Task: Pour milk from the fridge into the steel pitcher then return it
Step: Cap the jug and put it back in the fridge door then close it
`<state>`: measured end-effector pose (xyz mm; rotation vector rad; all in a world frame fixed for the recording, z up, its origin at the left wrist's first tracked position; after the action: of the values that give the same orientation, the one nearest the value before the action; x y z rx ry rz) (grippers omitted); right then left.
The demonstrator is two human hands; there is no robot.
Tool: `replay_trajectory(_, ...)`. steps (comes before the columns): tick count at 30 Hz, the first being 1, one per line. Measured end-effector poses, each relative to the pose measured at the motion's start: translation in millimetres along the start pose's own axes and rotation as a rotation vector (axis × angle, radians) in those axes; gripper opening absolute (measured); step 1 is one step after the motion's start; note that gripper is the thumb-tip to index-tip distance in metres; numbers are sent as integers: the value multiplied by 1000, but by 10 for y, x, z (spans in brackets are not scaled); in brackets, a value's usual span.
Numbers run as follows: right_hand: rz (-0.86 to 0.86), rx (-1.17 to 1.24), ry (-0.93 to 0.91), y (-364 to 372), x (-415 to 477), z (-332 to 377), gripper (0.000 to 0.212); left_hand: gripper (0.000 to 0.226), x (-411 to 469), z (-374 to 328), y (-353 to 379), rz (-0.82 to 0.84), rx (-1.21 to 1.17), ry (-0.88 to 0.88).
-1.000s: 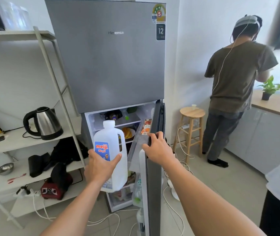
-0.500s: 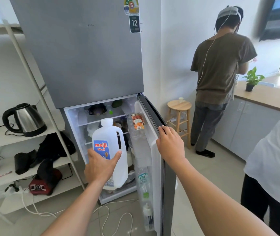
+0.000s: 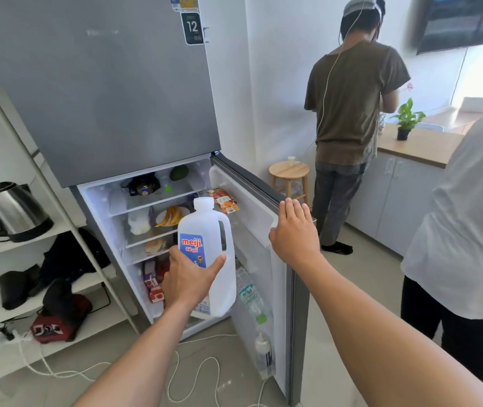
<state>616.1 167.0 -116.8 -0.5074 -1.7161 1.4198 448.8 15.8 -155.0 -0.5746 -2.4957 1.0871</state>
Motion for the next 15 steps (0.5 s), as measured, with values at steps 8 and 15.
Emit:
replay_trajectory(8,-19,-22,4,86,-6,-87,65,81,-72,-104,31,37,-2,10)
replay_trajectory(15,-68,-5,64,189,1,-19,67,84,-10,-30,32,35,-1,21)
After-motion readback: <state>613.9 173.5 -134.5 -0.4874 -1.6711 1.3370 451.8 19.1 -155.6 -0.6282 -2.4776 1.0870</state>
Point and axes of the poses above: each hand's wrist, its own x-axis towards the middle knuckle, its own y-axis out of the palm, z = x × y, the point moved 2 cm from there along x, towards the middle knuckle, and after that the axes turned 4 degrees about -y, right-handed, at the moved point
